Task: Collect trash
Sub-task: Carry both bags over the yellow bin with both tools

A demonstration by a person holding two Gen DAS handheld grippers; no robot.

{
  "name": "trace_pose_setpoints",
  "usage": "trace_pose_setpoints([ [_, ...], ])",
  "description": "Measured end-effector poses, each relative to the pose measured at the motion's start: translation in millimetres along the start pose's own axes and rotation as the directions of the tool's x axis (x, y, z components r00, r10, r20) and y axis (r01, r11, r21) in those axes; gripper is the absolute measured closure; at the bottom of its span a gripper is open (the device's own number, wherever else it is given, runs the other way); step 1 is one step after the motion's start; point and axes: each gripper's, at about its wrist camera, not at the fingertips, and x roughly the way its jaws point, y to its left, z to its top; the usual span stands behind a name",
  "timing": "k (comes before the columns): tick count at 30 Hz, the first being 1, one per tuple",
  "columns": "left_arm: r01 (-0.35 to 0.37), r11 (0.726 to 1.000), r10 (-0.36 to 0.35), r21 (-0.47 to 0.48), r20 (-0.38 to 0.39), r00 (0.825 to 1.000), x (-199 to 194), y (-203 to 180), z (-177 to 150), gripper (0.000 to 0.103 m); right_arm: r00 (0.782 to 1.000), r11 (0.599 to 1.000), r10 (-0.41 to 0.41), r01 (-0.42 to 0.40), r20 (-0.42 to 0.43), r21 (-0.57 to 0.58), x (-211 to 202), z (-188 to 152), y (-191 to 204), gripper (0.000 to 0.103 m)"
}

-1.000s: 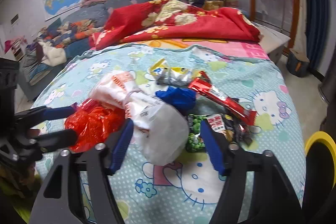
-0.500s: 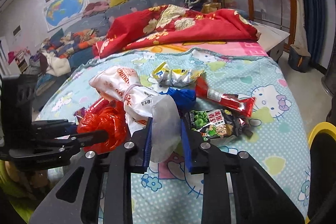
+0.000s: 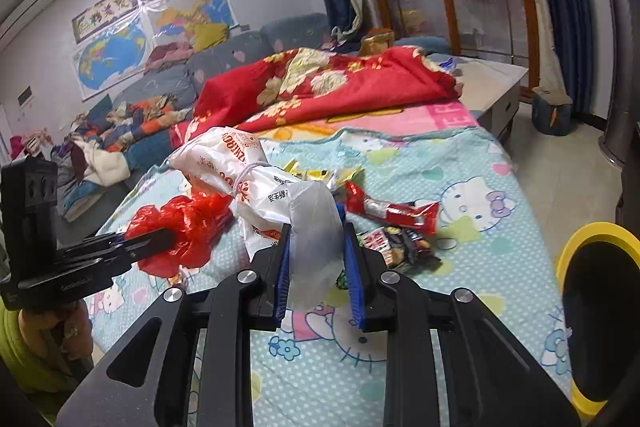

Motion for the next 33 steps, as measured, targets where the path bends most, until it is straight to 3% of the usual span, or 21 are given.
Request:
trace_pose_setpoints([
  [10, 0.046, 0.995, -0.049, 0.093, 0.034, 0.998, -7, -38, 2, 0.088, 0.998, 0.998, -0.039, 0.036, 0.049, 0.058, -26, 3, -19, 0.080],
  [33, 0.165, 0.961, -0.169, 0.223, -0.003, 0.986, 16, -113, 4, 0.088, 0.977, 0.969, -0.174, 0.147, 0.124, 0.199, -78, 0, -80, 0.080],
])
